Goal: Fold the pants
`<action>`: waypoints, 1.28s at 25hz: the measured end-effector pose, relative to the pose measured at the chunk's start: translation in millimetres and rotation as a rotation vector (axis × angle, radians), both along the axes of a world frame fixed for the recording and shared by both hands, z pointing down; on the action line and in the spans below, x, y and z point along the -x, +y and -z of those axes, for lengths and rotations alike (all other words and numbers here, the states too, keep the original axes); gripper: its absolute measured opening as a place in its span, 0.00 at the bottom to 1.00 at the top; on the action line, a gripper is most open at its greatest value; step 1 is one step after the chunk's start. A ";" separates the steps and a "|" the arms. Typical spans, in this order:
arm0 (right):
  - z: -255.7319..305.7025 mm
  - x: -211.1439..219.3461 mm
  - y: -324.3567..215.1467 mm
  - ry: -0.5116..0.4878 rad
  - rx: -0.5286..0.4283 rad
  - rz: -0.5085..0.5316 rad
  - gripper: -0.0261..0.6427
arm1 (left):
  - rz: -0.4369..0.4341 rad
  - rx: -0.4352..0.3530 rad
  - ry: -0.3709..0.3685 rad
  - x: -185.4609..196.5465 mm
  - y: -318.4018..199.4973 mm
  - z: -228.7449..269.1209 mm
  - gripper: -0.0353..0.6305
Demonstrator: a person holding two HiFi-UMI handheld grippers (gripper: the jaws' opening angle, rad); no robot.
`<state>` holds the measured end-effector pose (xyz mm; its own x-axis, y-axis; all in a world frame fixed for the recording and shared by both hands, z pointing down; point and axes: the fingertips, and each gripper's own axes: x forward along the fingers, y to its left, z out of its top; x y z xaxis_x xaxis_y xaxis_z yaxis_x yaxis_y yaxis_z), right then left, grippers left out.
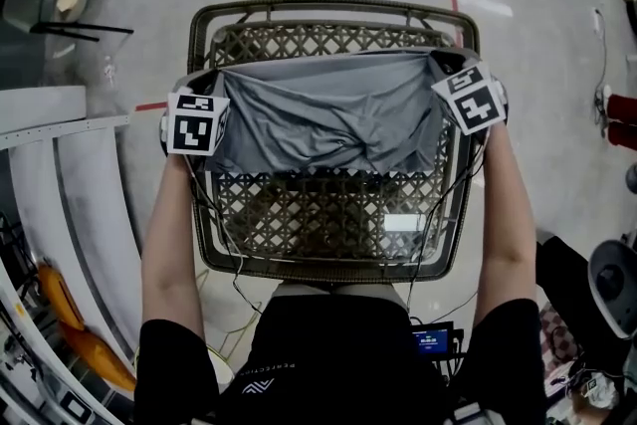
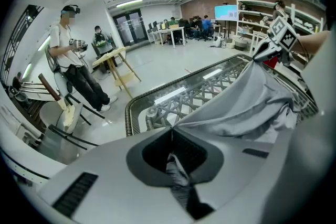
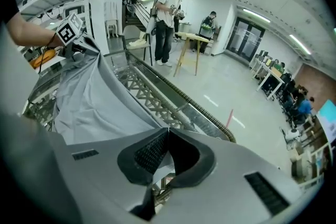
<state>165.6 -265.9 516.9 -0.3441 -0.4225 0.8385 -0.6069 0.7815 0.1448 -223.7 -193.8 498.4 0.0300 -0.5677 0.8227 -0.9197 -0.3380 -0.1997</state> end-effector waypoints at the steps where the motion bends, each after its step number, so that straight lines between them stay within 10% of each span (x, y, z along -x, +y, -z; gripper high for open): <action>1: 0.1 -0.1 -5.7 0.002 -0.007 -0.002 0.10 | 0.001 0.001 -0.001 0.0 -0.9 -0.5 0.07; 15: 0.6 -12.5 -36.3 -0.088 -0.059 -0.150 0.10 | 0.072 -0.055 -0.046 17.8 -8.1 -8.1 0.08; 32: 41.0 17.7 33.3 -0.279 -0.031 -0.142 0.10 | 0.180 -0.108 0.160 47.4 7.7 22.9 0.24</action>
